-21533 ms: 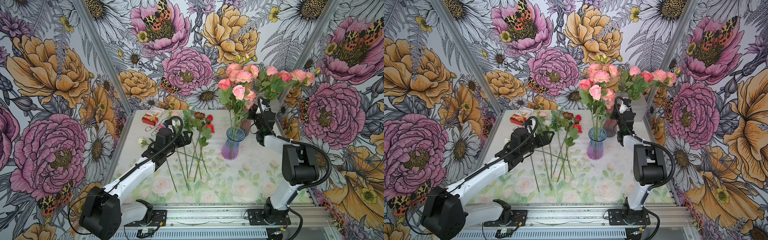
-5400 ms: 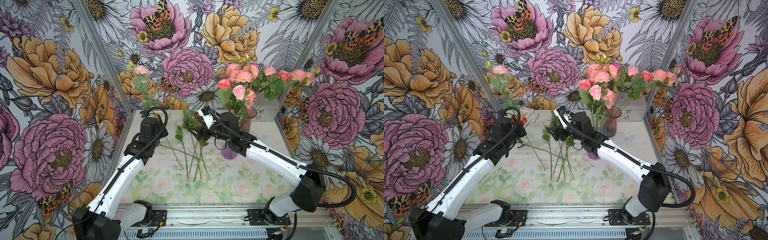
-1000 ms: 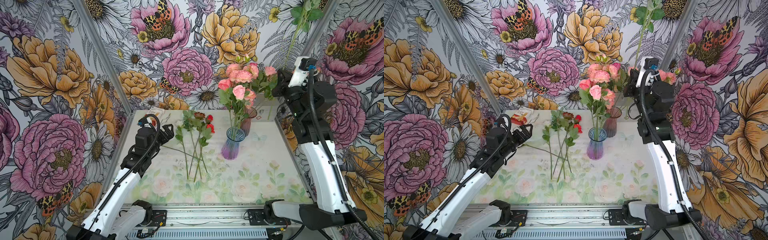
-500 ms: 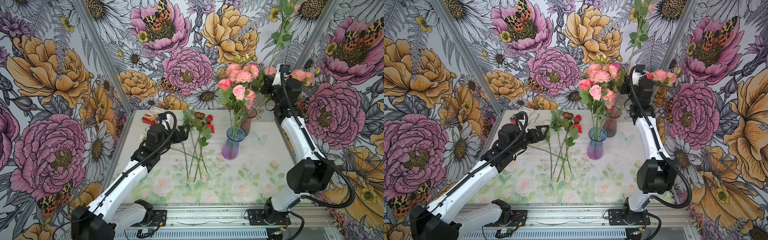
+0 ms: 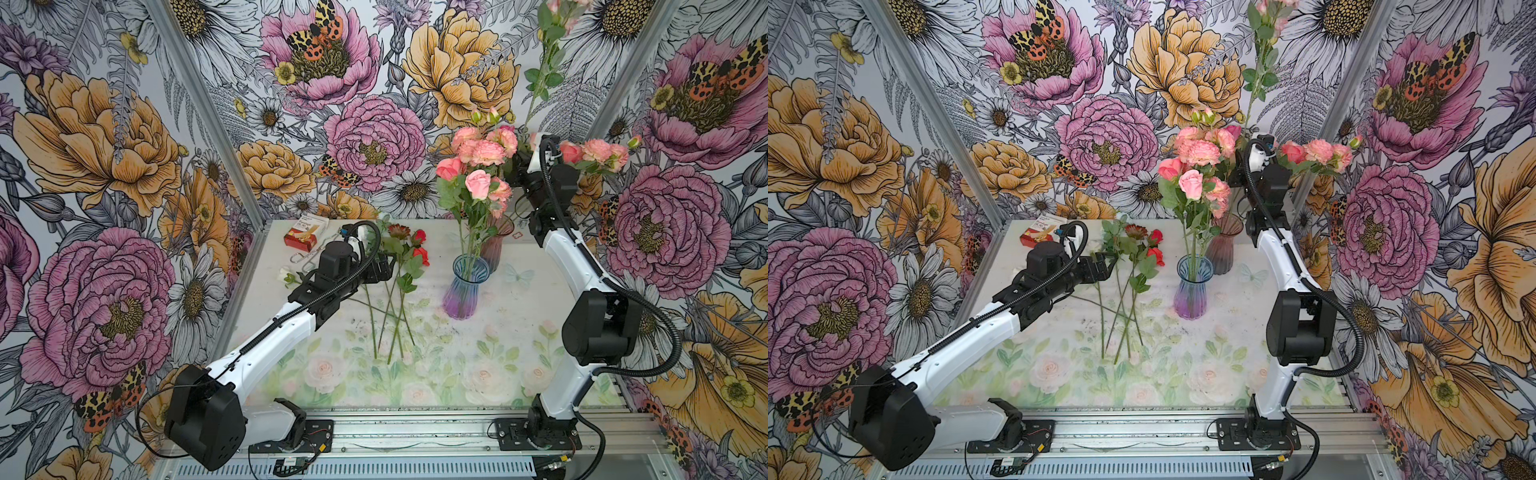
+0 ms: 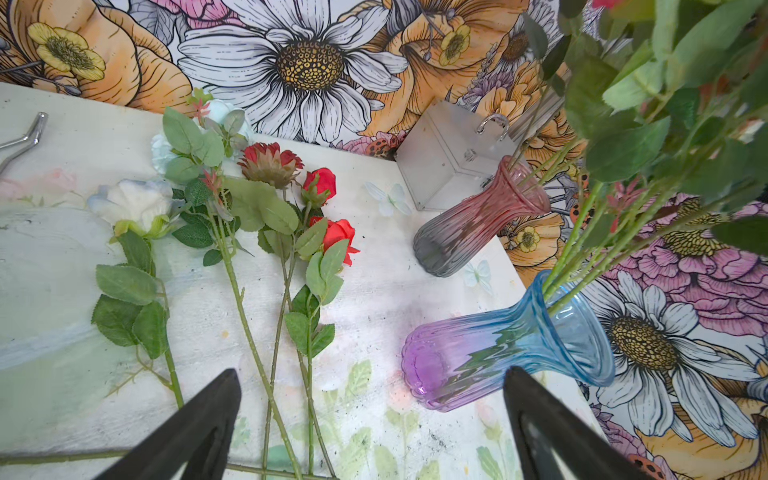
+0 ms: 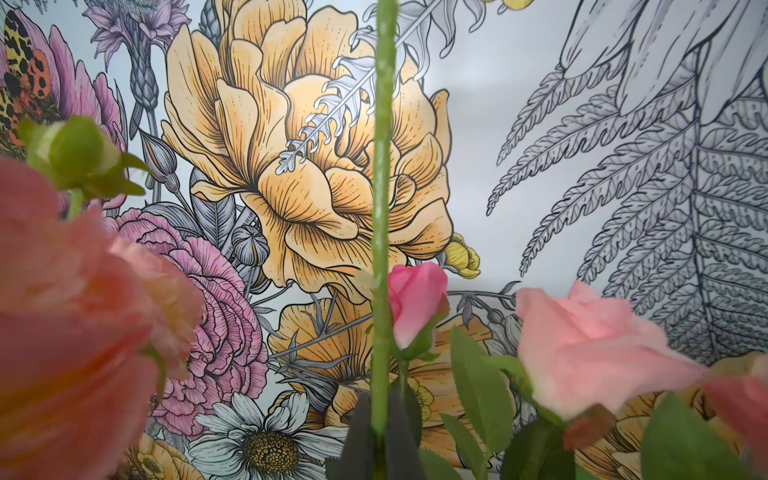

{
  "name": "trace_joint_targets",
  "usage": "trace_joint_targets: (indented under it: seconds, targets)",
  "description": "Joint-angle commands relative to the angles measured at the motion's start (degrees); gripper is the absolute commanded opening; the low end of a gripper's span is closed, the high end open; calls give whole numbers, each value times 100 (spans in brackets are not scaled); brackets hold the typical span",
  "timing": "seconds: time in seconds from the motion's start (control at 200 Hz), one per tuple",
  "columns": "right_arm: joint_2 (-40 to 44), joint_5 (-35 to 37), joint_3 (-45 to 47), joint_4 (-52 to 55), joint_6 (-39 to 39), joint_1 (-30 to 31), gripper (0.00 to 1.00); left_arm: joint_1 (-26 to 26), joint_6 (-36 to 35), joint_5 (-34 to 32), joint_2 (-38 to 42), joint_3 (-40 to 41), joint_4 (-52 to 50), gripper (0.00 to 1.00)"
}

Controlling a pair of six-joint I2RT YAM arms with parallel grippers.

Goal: Place the pink flowers into the vase
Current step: Place the flower in the vase.

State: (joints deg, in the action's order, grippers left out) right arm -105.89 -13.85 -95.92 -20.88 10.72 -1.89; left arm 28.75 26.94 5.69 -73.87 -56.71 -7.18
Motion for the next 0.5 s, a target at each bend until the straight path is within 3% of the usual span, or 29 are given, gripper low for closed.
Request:
trace_joint_targets:
  seconds: [0.0,0.16,0.495]
  targets:
    - [-194,-127,138,-697,63,22,0,16,-132,160,-98,-238,225,98]
    - [-355,-112,390,-1049,75,24,0,35,-96,193,-266,-266,328,99]
    - [-63,56,1889,-2113,318,59,0,137,-66,222,-515,-323,436,99]
